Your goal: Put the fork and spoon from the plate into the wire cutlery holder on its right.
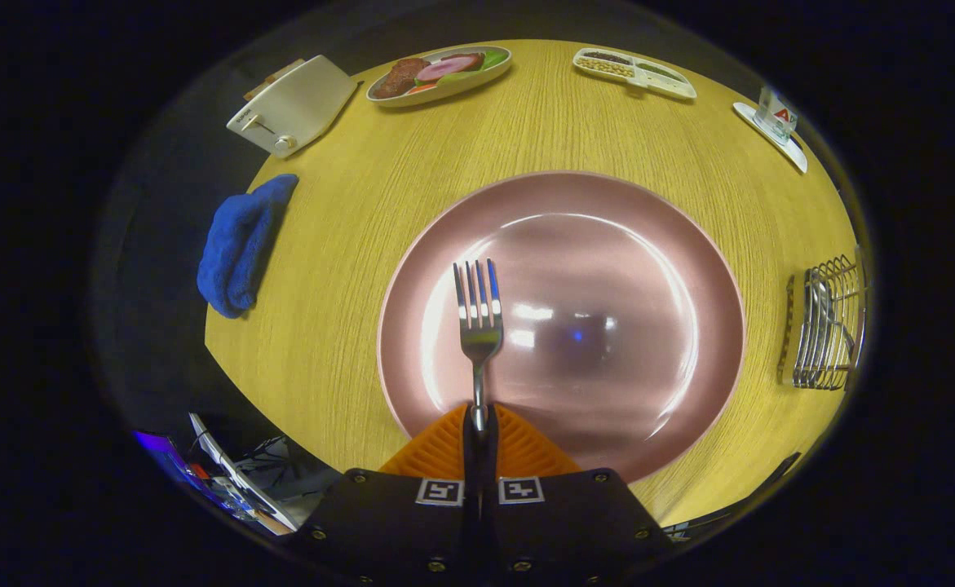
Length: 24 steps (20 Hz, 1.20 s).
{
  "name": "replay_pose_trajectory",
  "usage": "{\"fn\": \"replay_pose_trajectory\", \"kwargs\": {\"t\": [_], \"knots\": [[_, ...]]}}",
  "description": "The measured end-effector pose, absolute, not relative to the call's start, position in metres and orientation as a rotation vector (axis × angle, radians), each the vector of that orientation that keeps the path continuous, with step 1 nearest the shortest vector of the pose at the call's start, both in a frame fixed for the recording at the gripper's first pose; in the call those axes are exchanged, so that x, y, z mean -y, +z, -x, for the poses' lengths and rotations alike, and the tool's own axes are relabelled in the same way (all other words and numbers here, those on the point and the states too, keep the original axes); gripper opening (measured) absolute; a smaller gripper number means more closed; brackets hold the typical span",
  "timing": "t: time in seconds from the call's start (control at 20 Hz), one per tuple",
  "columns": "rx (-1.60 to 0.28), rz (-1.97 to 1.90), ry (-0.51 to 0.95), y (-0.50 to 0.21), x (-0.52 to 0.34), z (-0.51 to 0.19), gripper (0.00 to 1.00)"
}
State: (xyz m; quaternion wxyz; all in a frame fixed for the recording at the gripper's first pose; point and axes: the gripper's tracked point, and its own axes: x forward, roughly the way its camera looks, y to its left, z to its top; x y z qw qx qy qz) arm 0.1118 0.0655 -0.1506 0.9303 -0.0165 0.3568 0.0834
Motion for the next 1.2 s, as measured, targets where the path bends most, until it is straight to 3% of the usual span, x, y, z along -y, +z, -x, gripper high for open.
{"fn": "replay_pose_trajectory", "kwargs": {"t": [1.2], "knots": [[-0.528, -0.2, 0.126, -0.023, 0.003, -0.083, 0.01]]}}
